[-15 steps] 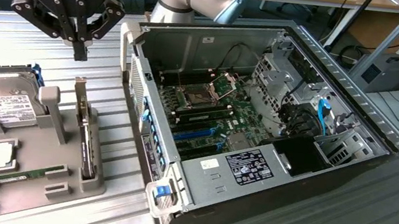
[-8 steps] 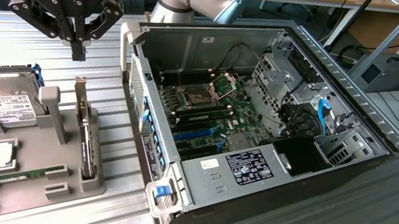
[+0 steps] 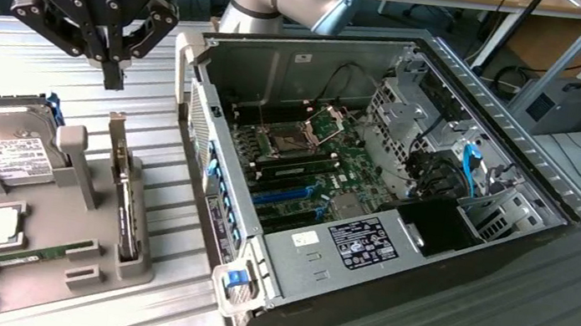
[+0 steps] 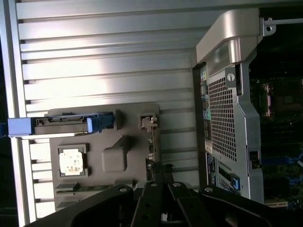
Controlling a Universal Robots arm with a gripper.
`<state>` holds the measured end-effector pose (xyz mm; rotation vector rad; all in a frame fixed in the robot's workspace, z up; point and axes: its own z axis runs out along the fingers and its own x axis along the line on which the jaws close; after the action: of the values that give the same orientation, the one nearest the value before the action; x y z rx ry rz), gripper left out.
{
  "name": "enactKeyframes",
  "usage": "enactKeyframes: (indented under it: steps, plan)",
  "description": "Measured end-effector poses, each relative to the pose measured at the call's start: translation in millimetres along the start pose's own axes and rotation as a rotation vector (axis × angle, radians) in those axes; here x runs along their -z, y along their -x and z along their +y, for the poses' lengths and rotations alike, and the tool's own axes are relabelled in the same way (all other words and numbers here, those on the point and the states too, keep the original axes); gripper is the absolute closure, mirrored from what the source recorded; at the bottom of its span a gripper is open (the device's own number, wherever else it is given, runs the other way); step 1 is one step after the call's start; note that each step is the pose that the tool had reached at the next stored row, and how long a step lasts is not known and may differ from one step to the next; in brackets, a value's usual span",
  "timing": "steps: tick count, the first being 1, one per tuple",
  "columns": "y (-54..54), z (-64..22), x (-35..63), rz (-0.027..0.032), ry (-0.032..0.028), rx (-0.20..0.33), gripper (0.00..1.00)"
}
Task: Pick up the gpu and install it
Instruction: 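Reach for the gpu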
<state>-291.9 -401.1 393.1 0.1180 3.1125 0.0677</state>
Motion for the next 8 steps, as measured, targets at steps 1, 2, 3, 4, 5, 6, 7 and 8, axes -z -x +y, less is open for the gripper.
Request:
enactKeyframes:
  steps: [1, 2, 3, 4, 5, 6, 7, 8]
  plan:
    - [-0.3, -1.3, 0.1, 0.0000, 0.0000, 0.000, 0.89]
    - [-0.6, -2.9, 0.2, 0.0001, -0.0001, 0.000, 0.89]
    - [-0.9, -4.3, 0.3, 0.0001, -0.0001, 0.000, 0.89]
    - [-1.2, -6.4, 0.4, 0.0001, -0.0001, 0.000, 0.89]
    - [-1.5, -7.9, 0.4, 0.0000, 0.0000, 0.000, 0.89]
    - [-1.7, -9.9, 0.5, 0.0000, 0.0000, 0.000, 0.89]
    - [-1.8, -11.7, 0.6, 0.0000, 0.0000, 0.000, 0.89]
    - [-1.9, -13.3, 0.7, 0.0001, 0.0000, 0.000, 0.89]
